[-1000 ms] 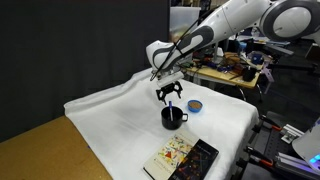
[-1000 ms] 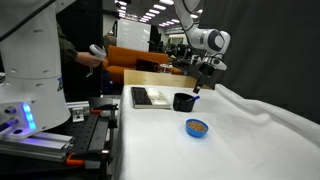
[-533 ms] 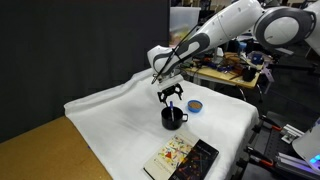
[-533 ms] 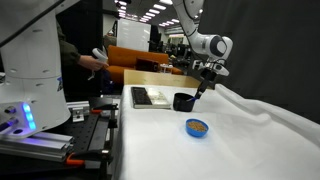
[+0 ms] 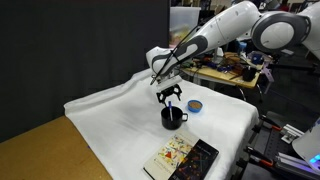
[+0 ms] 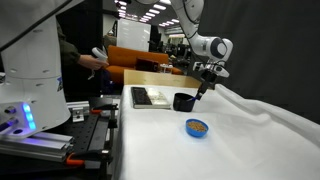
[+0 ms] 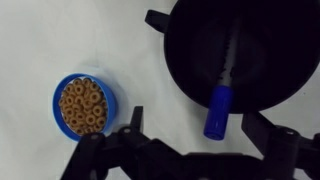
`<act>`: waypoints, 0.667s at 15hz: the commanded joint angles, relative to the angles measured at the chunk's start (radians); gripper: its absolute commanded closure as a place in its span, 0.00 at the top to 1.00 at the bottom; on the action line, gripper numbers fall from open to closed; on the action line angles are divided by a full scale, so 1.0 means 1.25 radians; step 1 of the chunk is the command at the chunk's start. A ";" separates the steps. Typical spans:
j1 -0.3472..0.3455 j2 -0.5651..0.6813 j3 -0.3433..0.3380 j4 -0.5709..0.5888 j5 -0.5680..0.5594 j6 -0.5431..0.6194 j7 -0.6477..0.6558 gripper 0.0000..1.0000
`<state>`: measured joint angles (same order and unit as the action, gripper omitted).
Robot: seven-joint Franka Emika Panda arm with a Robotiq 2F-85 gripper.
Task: Take the pen out of the black cup and put it on the table
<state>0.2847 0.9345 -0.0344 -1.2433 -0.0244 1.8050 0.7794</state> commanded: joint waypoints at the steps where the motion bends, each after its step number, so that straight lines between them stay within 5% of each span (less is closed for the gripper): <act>1: -0.001 0.002 0.002 0.005 -0.001 -0.003 0.001 1.00; 10: 0.002 -0.004 0.001 0.000 -0.005 0.001 0.003 1.00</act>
<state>0.2852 0.9345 -0.0343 -1.2433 -0.0244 1.8053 0.7794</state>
